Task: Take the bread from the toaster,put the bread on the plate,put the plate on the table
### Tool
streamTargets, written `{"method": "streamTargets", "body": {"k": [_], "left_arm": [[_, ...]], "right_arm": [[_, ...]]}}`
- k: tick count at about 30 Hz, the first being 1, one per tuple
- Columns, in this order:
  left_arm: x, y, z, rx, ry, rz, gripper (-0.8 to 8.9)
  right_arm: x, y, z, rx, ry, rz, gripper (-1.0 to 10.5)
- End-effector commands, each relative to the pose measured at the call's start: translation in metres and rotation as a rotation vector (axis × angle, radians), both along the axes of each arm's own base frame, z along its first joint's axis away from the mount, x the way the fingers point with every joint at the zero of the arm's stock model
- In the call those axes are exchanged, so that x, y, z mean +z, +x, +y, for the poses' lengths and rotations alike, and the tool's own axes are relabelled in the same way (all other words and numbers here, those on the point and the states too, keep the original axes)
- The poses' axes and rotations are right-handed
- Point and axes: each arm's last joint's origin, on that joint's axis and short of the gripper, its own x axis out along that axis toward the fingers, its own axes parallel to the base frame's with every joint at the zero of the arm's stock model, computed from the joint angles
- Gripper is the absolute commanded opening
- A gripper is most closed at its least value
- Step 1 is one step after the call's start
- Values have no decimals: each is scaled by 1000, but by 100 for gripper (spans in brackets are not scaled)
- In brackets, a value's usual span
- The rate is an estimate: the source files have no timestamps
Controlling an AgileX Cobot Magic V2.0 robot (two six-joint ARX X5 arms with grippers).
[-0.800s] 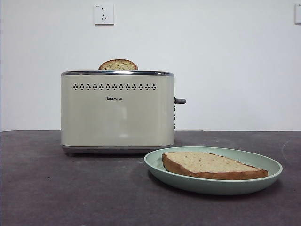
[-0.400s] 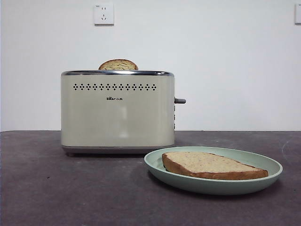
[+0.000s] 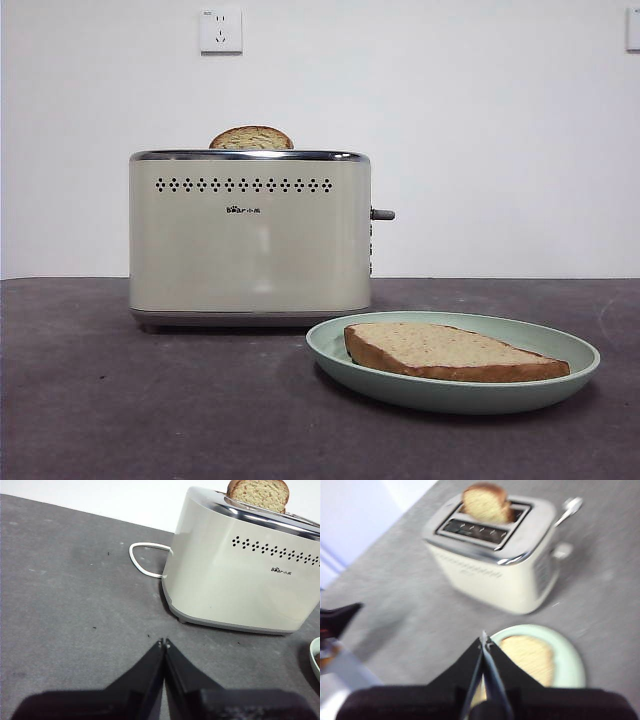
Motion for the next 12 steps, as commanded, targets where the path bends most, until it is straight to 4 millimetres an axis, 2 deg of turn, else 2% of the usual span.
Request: {"method": "streamTargets", "body": {"k": [1, 3, 6, 12], "left_arm": [[-4, 1, 0, 3, 2, 7, -4], [-4, 1, 0, 3, 2, 7, -4], [-4, 1, 0, 3, 2, 7, -4], [-4, 1, 0, 3, 2, 7, -4]], "right_arm": [[1, 14, -8, -115, -135, -172, 1], [-6, 23, -13, -191, -127, -254, 1], [-36, 25, -23, -251, -88, -325, 2], [-136, 4, -51, -430, -36, -396, 2]]}}
